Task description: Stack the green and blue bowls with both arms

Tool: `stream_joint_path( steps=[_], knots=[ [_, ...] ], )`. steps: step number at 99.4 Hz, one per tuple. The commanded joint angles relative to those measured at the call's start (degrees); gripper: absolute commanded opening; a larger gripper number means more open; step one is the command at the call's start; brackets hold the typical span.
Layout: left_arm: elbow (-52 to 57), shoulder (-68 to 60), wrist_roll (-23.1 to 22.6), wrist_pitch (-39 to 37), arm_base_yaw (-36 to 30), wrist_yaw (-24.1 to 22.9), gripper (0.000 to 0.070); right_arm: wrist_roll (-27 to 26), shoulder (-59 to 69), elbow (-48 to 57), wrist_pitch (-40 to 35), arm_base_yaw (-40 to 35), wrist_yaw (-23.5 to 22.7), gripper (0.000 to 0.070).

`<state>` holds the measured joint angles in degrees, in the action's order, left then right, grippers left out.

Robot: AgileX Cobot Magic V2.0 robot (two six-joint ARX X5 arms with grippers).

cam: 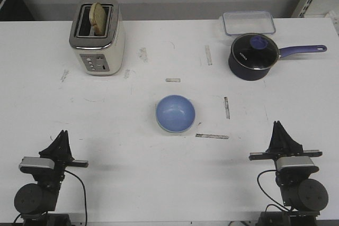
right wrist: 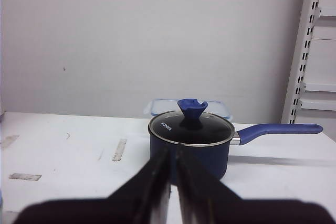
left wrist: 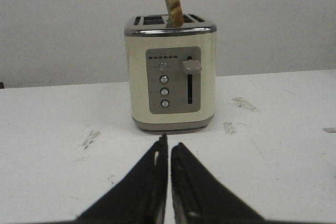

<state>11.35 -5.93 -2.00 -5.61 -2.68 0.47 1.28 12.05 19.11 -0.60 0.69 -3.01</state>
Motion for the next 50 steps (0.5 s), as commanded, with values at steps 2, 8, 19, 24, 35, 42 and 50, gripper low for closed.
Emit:
stream_joint_path(
  steps=[2, 8, 19, 24, 35, 42, 50],
  knots=[
    [-1.9, 1.9, 0.0, -1.1, 0.2, 0.3, 0.0001, 0.0, -0.1, 0.3, 0.6, -0.1, 0.0, 0.0012],
    [-3.8, 3.7, 0.1, -1.2, 0.2, 0.3, 0.0001, 0.0, -0.1, 0.3, 0.6, -0.1, 0.0, 0.0012],
    [-6.6, 5.7, 1.6, -1.9, 0.2, 0.3, 0.0001, 0.0, -0.1, 0.3, 0.6, -0.1, 0.0, 0.0012],
    [-7.6, 5.7, 2.4, -2.7, 0.1, -0.3, 0.0001, 0.0, -0.1, 0.3, 0.6, -0.1, 0.0, 0.0013],
    [-9.3, 5.7, 2.7, -3.6, 0.0, -0.8, 0.0001, 0.0, -0.1, 0.3, 0.6, -0.1, 0.0, 0.0013],
    [-10.6, 5.7, 2.6, -5.2, 0.0, -1.2, 0.0001, 0.0, -0.1, 0.3, 0.6, -0.1, 0.0, 0.0013],
    [-10.7, 5.7, 2.7, -4.5, 0.0, -1.1, 0.0001, 0.0, -0.1, 0.3, 0.6, -0.1, 0.0, 0.0013]
  ],
)
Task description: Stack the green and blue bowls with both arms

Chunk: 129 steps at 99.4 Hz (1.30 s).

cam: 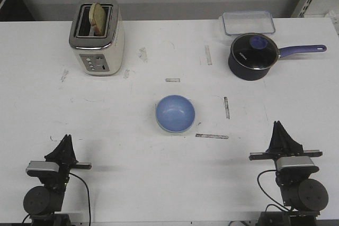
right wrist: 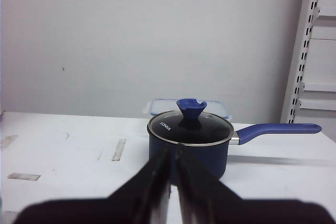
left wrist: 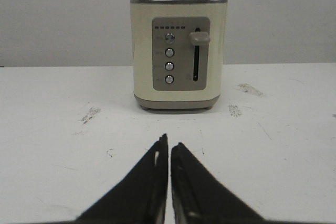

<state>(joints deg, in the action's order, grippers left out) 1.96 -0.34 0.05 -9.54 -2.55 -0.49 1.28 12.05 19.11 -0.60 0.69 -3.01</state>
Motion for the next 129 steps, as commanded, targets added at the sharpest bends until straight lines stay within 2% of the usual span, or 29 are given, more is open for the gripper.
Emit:
stream_joint_path(
  steps=[1, 83, 113, 129],
  knots=[
    [-1.3, 0.2, 0.6, -0.6, -0.1, -0.2, 0.0001, 0.0, -0.1, 0.3, 0.6, -0.1, 0.0, 0.0013],
    [-1.3, 0.2, 0.6, -0.7, -0.1, -0.2, 0.0001, 0.0, -0.6, -0.2, 0.9, -0.2, 0.0, 0.0013],
    [-1.3, 0.2, 0.6, -0.7, -0.1, -0.2, 0.0001, -0.1, -7.2, -8.4, 1.1, -0.4, 0.0, 0.0013],
    [-1.3, 0.2, 0.6, -0.7, -0.1, -0.2, 0.0001, -4.3, -12.1, -13.8, 3.3, -0.4, 0.2, 0.0013]
  ],
)
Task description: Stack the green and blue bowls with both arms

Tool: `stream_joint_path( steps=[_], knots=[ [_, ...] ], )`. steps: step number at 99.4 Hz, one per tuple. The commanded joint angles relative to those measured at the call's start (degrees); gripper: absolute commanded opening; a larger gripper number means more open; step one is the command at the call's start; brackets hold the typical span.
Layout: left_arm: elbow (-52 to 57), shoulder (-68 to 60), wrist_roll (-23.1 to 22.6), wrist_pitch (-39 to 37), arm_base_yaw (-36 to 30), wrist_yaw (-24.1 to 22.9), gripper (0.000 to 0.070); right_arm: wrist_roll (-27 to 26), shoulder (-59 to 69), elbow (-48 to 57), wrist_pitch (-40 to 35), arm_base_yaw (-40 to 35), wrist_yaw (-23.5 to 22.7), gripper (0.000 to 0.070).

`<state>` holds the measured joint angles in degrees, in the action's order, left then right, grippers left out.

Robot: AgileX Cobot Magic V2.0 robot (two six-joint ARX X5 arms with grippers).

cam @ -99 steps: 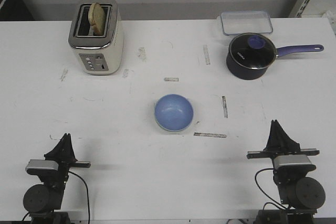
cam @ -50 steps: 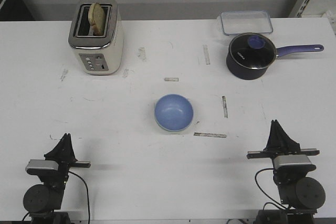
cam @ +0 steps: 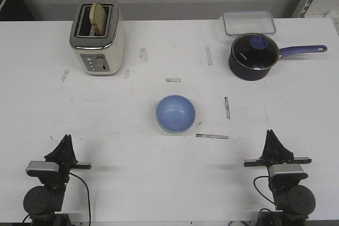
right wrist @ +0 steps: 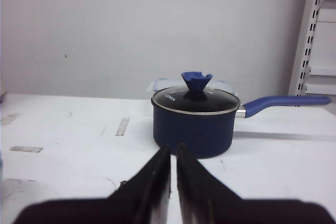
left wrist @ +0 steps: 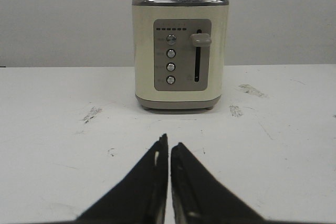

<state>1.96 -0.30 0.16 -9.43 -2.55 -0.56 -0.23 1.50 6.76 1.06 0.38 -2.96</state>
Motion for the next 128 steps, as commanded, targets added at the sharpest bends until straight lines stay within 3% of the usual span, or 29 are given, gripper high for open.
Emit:
stream_joint_path(
  steps=[1, 17, 128],
  knots=[
    [-1.3, 0.1, 0.5, -0.8, -0.1, -0.1, 0.0001, -2.8, -1.6, -1.8, 1.9, -0.1, 0.3, 0.0013],
    [-1.3, 0.1, 0.5, -0.8, -0.1, -0.1, 0.0002, -2.8, -1.4, -6.2, 4.3, -0.1, 0.3, 0.0013],
    [-1.3, 0.1, 0.5, -0.9, -0.1, -0.1, 0.0001, -2.7, -1.4, -6.1, 3.4, -0.2, 0.3, 0.0013]
  ],
)
